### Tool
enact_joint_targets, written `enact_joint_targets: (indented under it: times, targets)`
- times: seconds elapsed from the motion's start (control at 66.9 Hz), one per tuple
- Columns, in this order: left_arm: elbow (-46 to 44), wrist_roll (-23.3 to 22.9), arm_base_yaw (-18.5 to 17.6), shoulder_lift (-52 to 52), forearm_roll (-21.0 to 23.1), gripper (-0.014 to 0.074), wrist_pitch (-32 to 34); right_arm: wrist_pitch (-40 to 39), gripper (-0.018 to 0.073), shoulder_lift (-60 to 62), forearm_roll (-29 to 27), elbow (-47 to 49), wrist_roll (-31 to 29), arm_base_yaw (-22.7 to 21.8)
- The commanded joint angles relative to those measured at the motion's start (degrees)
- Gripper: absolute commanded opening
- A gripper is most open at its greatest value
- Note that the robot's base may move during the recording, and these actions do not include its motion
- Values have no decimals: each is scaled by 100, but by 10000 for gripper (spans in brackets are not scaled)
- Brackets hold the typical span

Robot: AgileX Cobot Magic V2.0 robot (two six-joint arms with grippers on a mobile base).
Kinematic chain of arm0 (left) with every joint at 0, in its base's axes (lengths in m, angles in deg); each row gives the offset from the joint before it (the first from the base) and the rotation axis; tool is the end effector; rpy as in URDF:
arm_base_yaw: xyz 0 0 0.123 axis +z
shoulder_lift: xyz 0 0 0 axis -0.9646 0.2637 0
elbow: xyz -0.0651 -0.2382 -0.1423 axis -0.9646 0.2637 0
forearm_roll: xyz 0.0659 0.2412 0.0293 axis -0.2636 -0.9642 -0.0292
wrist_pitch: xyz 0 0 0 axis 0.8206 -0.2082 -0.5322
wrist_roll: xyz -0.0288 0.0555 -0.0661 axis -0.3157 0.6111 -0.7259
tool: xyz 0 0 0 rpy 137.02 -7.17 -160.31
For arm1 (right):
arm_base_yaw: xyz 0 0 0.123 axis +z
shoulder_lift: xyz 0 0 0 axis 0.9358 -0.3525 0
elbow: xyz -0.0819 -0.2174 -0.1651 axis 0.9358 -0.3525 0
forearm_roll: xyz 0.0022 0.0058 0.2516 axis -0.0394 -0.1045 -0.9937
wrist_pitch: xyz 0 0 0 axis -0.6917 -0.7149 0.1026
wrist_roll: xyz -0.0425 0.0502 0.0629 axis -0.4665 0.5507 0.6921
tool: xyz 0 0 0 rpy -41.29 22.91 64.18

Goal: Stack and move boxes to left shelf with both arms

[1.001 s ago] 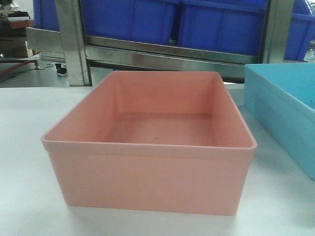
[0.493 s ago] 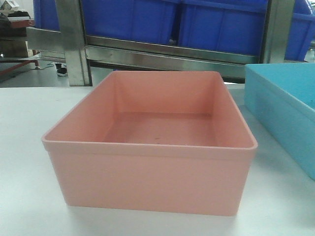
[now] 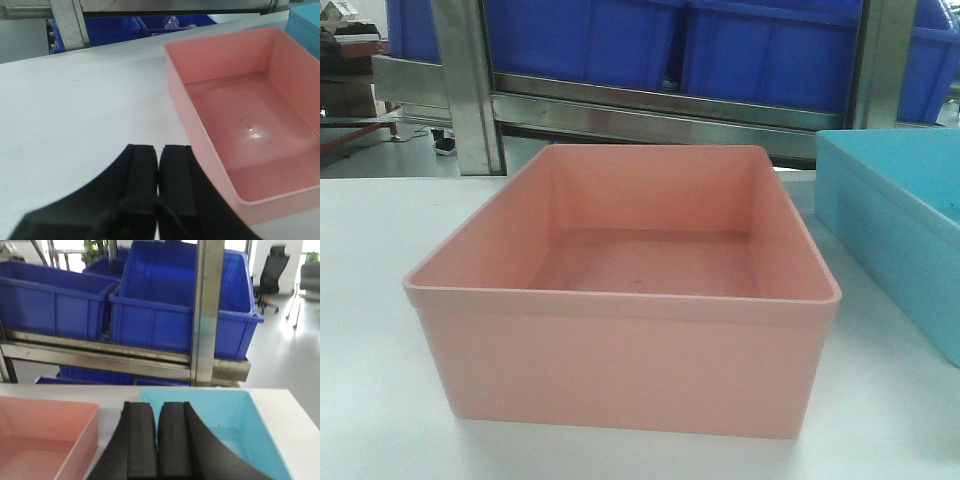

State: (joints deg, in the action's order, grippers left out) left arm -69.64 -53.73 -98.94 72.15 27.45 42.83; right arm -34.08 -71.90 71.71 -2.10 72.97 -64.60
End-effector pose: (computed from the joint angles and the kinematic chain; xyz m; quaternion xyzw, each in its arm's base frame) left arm 0.1158 -0.0495 0.3031 0.1671 0.7965 -0.1091 0.5708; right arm 0.1052 0.0074 0.3563 -0.0089 0.7050 0.0400 0.7081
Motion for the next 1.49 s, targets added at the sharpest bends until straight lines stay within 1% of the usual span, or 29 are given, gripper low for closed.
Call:
enact_joint_targets:
  times: [0.0, 0.06, 0.09, 0.209, 0.254, 0.299, 0.388, 0.508, 0.583, 0.642, 0.687, 0.732, 0.792, 0.867, 0.926, 0.956, 1.046, 1.255, 1.36, 1.479]
  targets:
    - [-159, 13, -34, -18, -28, -9, 522, -2, 61, -888, 42, 880, -26, -20]
    - [-159, 13, -34, -18, -28, -9, 522, 378, 102, -1363, 42, 1295, -26, -20]
    - [-159, 13, -34, -18, -28, -9, 522, 595, 147, -1645, 42, 1545, -26, -20]
    - [-159, 13, -34, -18, -28, -9, 522, 1479, 406, -2608, 145, 2484, -26, -20]
    - [-159, 13, -34, -18, -28, -9, 522, 1805, 489, -2937, 239, 2794, -26, -20]
    - [-159, 13, -34, -18, -28, -9, 522, 2105, 540, -3168, 304, 3094, -26, -44]
    - [-159, 13, -34, -18, -28, -9, 522, 2944, 549, -3701, 365, 3725, -26, -277]
    - [-159, 13, -34, -18, -28, -9, 522, 3997, 549, -4275, 359, 4362, -26, -869]
    - [-159, 13, -34, -18, -28, -9, 522, 4576, 549, -4589, 332, 4720, -217, -1332]
    - [-159, 13, -34, -18, -28, -9, 522, 4897, 549, -4794, 238, 4950, -601, -1681]
    - [-159, 13, -34, -18, -28, -9, 522, 5098, 549, -4978, 29, 5111, -1017, -1943]
    - [-159, 13, -34, -18, -28, -9, 522, 5254, 549, -5173, -277, 5264, -1407, -2192]
    - [-159, 13, -34, -18, -28, -9, 522, 5466, 549, -5439, -751, 5432, -2101, -2469]
    - [-159, 13, -34, -18, -28, -9, 522, 5514, 549, -5760, -1371, 5579, -2826, -2725]
    - [-159, 13, -34, -18, -28, -9, 522, 5497, 549, -6004, -1672, 5666, -3373, -2842]
    - [-159, 13, -34, -18, -28, -9, 522, 5443, 549, -6124, -1769, 5706, -3627, -2859]
    - [-159, 13, -34, -18, -28, -9, 522, 5094, 549, -6405, -1776, 5737, -4034, -2859]
    - [-159, 13, -34, -18, -28, -9, 522, 3949, 549, -7011, -1712, 5737, -4118, -2859]
    - [-159, 13, -34, -18, -28, -9, 522, 3675, 549, -7273, -1699, 5737, -4118, -2859]
    - [-159, 13, -34, -18, -28, -9, 522, 3564, 549, -7578, -1699, 5737, -4118, -2859]
